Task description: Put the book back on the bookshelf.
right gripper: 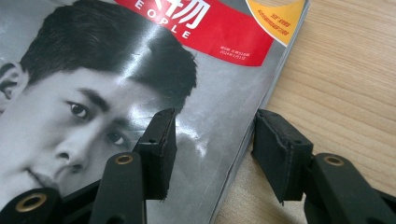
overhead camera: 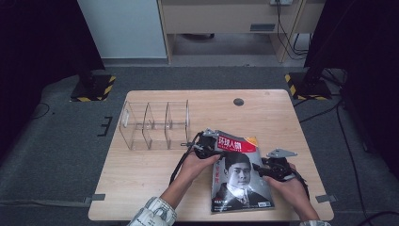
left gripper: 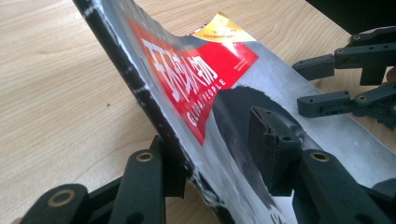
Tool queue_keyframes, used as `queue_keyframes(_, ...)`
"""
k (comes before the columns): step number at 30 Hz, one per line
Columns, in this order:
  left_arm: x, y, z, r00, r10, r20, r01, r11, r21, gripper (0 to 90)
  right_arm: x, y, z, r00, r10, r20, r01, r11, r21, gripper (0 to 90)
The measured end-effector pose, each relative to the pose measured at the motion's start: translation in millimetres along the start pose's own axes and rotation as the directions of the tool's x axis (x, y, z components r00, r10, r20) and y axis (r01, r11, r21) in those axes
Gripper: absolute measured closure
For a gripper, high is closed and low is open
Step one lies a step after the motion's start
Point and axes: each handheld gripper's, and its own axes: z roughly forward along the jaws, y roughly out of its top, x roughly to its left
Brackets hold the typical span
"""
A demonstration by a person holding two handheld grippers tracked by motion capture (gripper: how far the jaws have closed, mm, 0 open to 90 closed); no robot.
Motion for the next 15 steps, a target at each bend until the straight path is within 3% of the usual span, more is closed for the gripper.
queue_keyframes(15,-0.4,11.7,9.5,0.9999,-0.015,0.006,0.015,0.9998,0.009,57.2,3.1,1.7,2.8,1.0000,-0.004,0.001,0.004,1.000,-0.004,49.1)
